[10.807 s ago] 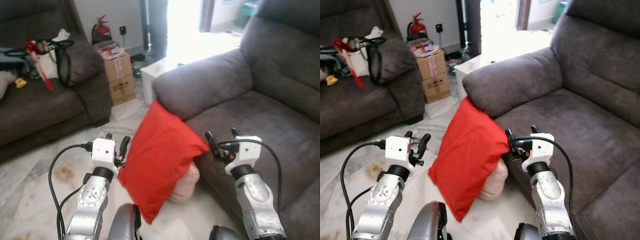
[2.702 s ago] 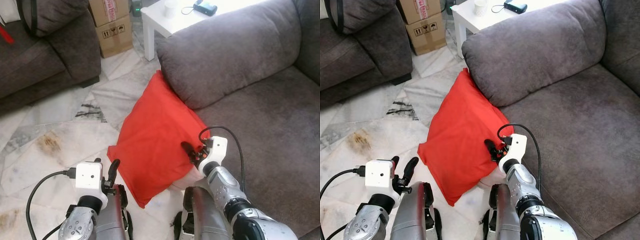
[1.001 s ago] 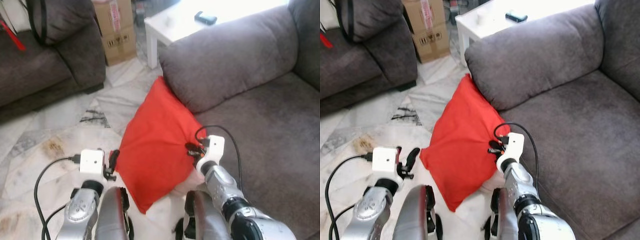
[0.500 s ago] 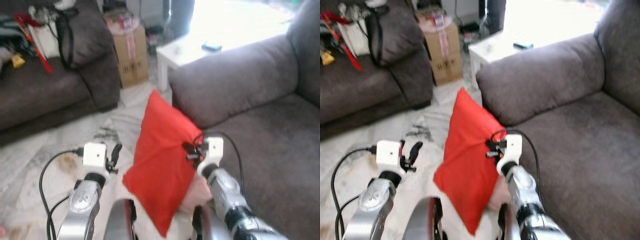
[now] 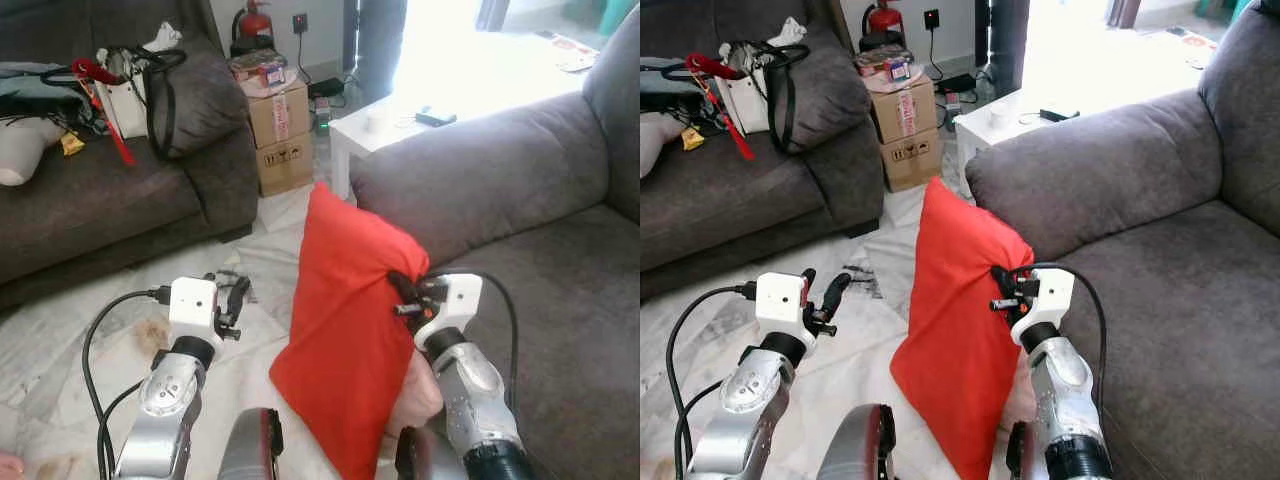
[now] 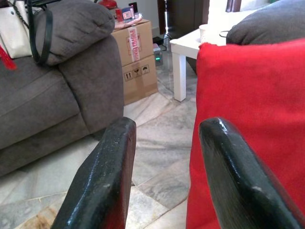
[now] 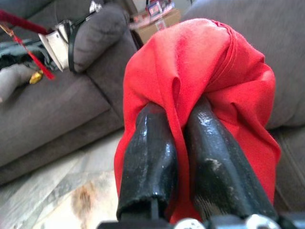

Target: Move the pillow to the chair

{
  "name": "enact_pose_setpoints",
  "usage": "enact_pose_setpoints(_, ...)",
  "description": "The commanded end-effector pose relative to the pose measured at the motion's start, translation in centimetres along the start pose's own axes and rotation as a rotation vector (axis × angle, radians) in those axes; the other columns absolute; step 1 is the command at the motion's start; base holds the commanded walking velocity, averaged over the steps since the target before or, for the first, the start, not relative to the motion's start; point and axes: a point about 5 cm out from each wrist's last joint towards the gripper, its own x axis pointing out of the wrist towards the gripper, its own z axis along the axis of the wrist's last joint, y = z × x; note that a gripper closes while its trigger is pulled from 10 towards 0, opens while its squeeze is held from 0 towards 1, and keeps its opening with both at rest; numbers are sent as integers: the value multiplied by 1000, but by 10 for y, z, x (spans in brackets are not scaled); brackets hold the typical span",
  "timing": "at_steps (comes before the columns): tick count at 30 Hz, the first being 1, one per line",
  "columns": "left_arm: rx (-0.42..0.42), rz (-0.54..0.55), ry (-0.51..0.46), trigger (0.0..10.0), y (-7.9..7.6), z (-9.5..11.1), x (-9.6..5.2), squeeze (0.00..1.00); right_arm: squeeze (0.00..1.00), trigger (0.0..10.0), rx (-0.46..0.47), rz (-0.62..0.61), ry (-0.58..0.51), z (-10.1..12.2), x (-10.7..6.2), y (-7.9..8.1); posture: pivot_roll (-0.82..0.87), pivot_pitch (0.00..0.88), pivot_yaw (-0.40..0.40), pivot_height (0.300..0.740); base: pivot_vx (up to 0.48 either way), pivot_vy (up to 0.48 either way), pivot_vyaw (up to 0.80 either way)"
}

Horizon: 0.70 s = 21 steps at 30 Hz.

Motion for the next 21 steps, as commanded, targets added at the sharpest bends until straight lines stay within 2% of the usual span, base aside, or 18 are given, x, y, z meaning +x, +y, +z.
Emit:
enact_pose_setpoints(1, -9, 4, -25, 10000, 1, 5, -1, 0, 0, 10000, -36, 42, -194, 43, 9, 11, 27, 0, 59, 604, 0, 0, 0)
enact_pose_setpoints(6, -19, -1, -42, 10000, -2, 8, 2, 0, 0, 10000, -64, -7, -168, 41, -2, 11, 18, 0, 63, 604, 0, 0, 0)
enact_pose_setpoints(9, -19, -8, -35, 10000, -2, 6, 3, 0, 0, 10000, -64, -22, -154, 42, -2, 10, 4, 0, 69, 604, 0, 0, 0)
enact_pose_setpoints(14, -17, -16, -56, 10000, -2, 13, 11, 0, 0, 10000, -62, -8, -191, 55, 1, 16, -3, 15, 76, 604, 0, 0, 0)
enact_pose_setpoints(21, -20, -23, -57, 10000, -3, 13, 12, 0, 0, 10000, -52, -6, -183, 55, 2, 24, 2, 25, 82, 604, 0, 0, 0)
